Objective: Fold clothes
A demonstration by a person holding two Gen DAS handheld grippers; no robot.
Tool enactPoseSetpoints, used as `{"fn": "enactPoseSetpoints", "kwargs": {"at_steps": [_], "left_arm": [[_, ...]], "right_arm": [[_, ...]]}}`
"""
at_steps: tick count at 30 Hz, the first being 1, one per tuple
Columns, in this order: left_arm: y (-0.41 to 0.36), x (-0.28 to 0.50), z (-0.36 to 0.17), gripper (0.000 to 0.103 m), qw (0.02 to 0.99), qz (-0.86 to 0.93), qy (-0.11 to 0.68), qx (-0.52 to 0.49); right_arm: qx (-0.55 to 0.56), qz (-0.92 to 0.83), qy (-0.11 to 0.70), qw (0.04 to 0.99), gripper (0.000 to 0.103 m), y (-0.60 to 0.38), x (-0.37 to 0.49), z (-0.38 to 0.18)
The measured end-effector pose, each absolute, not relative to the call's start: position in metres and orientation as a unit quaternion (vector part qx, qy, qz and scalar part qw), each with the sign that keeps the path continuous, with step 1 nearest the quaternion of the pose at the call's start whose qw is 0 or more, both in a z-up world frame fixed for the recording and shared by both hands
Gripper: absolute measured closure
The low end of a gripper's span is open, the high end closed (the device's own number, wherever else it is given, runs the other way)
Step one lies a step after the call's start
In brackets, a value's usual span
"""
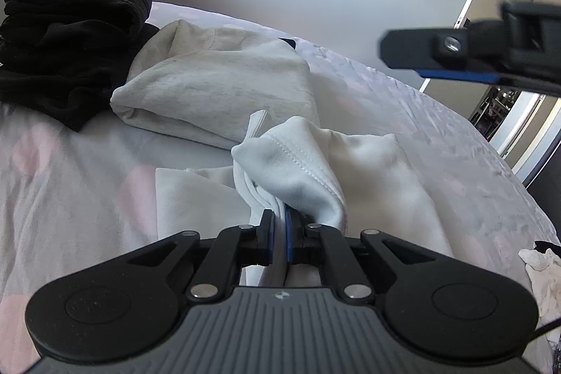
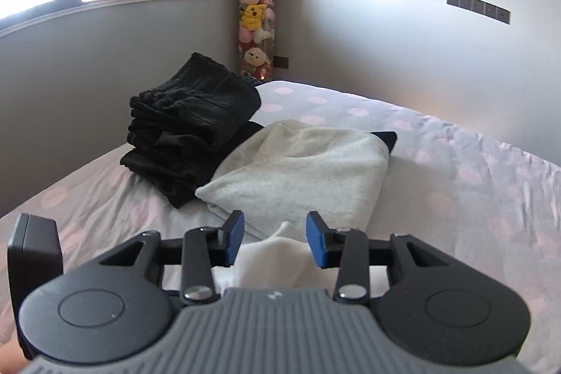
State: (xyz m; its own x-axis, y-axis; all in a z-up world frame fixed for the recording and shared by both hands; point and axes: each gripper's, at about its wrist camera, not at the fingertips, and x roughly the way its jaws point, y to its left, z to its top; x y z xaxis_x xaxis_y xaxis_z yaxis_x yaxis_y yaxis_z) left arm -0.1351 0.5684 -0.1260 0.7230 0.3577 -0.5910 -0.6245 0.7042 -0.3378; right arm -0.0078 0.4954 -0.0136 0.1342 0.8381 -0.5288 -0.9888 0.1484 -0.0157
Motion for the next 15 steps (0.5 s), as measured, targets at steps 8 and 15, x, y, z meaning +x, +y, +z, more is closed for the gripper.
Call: {"fn": "enactPoseSetpoints", "kwargs": {"at_steps": [8, 15], "left_arm": [[0.568, -0.137, -0.127, 0.096, 0.895, 0.264, 0.242, -0.266], [0.57, -0.138, -0.13, 0.096, 0.897, 0.259, 0.239, -0.266]], "right_arm": [[-0.282, 0.645, 0.254, 0.664, 0.057, 0.568, -0.019, -0.036], [-0.337, 0.621, 0.248, 0.663, 0.061, 0.566, -0.023, -0.068]]}}
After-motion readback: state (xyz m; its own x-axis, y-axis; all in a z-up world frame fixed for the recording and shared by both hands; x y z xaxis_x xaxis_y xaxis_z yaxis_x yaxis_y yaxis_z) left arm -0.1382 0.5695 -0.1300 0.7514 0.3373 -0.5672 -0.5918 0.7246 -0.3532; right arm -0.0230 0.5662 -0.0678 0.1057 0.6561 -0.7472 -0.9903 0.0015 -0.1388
